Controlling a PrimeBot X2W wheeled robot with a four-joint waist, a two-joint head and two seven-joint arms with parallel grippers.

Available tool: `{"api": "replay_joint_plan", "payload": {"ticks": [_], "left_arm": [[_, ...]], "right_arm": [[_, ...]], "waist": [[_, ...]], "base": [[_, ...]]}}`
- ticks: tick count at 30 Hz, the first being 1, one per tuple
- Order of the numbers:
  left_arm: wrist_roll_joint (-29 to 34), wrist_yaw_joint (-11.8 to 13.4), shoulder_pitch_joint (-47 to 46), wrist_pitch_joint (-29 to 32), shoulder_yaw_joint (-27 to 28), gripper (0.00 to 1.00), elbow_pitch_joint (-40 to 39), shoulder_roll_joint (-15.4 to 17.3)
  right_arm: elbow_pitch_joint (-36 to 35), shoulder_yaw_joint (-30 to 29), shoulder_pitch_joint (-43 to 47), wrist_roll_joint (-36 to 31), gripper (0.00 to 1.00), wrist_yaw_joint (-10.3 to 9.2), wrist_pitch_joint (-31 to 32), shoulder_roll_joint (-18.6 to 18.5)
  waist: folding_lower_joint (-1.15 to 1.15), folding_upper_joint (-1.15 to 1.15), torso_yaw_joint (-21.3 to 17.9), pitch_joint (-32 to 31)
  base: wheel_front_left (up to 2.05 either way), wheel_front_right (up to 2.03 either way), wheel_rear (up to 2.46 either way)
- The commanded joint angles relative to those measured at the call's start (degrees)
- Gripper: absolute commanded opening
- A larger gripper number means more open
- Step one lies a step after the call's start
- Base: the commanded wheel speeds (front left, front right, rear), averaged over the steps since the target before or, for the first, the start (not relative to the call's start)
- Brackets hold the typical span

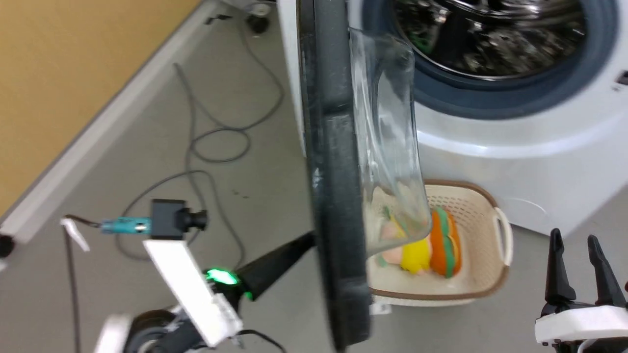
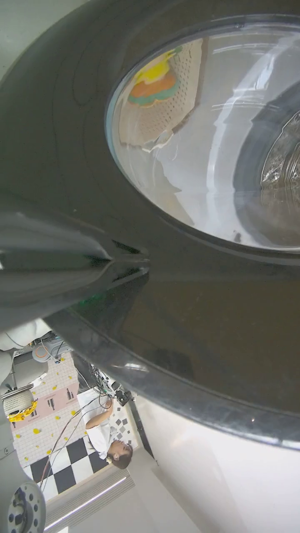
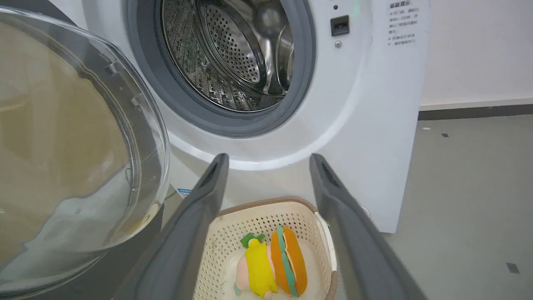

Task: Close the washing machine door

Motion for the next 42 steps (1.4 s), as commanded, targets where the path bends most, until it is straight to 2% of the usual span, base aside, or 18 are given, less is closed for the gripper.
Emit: {"api": "replay_joint_plan", "payload": {"ticks": [1,13,22,32,38,42], "left_arm": [[0.59,-0.26,-1.32,-1.23,-1.38,0.00,0.19,-0.44],[7.05,-0.26,-10.52,-22.14,-16.74,0.00,8.97,-1.35],[6.41,-0.26,-18.81,-37.34,-25.19,0.00,20.37,-1.81],[1.43,-0.26,-25.91,-46.25,-31.32,0.00,29.26,-1.44],[-0.47,-0.26,-25.91,-49.67,-34.87,0.00,30.18,1.08],[1.46,-0.26,-25.40,-53.21,-37.47,0.00,30.31,3.73]], "right_arm": [[0.03,0.16,-1.07,-0.10,1.00,0.05,-0.26,0.06],[-0.16,0.68,-3.01,0.13,1.00,0.05,-0.26,0.06],[-0.15,1.28,-3.54,0.99,1.00,0.05,-0.26,0.06],[-0.16,2.28,-4.25,1.67,1.00,0.05,-0.26,0.06],[-0.56,2.53,-3.47,1.67,1.00,0.05,-0.26,0.06],[-1.92,3.32,-2.47,1.10,1.00,0.05,-0.26,0.06]], "waist": [[0.00,0.00,-2.63,0.79],[0.00,0.00,-14.44,3.61],[0.00,0.00,-20.89,4.81],[0.00,0.00,-24.25,5.50],[0.00,0.00,-24.03,3.95],[0.00,0.00,-23.31,2.18]], "base": [[0.00,0.00,0.00],[0.00,0.00,0.00],[0.00,0.00,0.00],[0.00,0.00,0.00],[0.00,0.00,0.00],[0.00,0.00,0.00]]}}
